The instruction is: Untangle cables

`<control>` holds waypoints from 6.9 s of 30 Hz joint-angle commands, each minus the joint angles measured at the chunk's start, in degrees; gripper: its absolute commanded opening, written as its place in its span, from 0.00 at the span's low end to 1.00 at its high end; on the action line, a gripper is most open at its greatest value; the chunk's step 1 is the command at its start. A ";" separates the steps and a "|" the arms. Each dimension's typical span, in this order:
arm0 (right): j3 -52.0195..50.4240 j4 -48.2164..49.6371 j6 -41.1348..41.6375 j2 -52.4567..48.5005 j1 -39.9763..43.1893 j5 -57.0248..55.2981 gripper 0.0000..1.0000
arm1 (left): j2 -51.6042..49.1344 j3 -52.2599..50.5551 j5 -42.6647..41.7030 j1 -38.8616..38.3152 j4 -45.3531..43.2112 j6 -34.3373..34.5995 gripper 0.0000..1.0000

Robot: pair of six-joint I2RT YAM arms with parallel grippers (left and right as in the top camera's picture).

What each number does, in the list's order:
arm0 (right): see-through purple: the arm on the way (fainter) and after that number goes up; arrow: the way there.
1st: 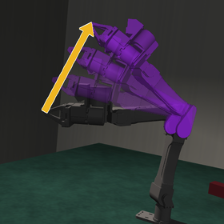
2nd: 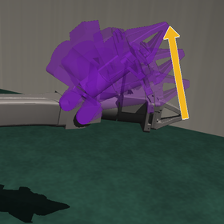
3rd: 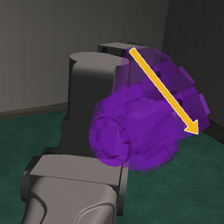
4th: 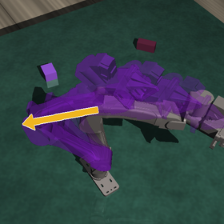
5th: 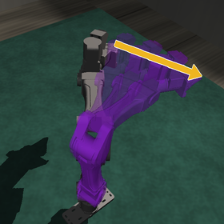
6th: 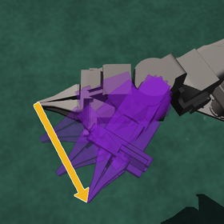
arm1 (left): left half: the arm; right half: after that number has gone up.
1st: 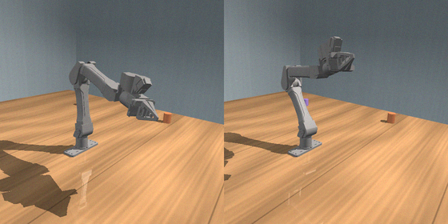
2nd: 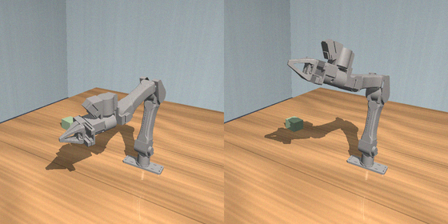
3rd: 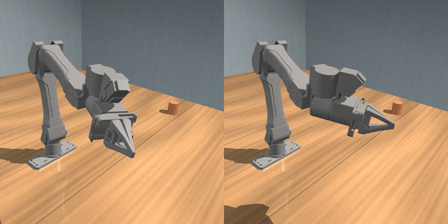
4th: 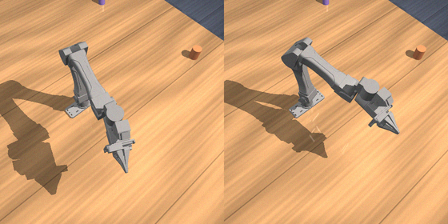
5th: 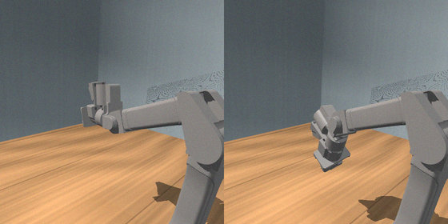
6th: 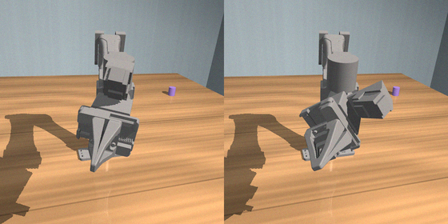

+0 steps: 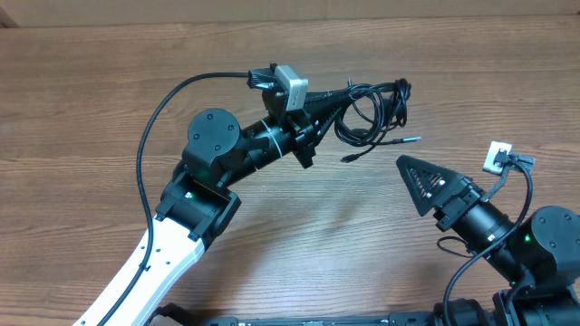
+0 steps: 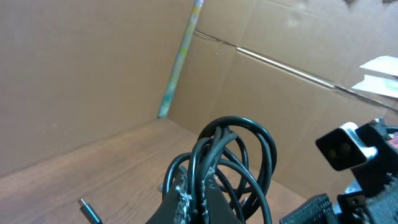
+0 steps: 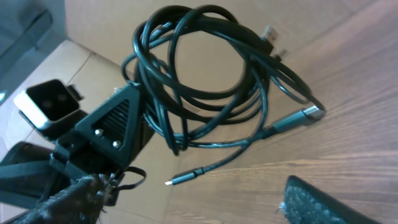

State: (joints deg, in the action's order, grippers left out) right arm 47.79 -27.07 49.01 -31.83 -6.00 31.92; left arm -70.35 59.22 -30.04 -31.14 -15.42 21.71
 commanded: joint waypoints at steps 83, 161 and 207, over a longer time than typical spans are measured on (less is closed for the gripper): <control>0.17 3.82 6.03 -3.39 0.17 -3.39 0.24 | -8.68 1.42 -6.03 -11.13 -22.97 21.59 0.04; 0.17 2.56 4.81 -3.39 0.17 -6.19 0.37 | -8.68 1.42 -13.44 -8.35 -26.62 26.05 0.04; 0.17 0.83 -6.86 -3.39 0.17 3.91 0.04 | -8.72 1.42 -2.51 -2.93 -16.83 25.70 0.04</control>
State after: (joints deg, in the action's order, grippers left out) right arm 47.79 -26.41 48.38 -35.44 -5.67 31.53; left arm -79.55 59.27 -37.82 -34.83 -32.08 47.68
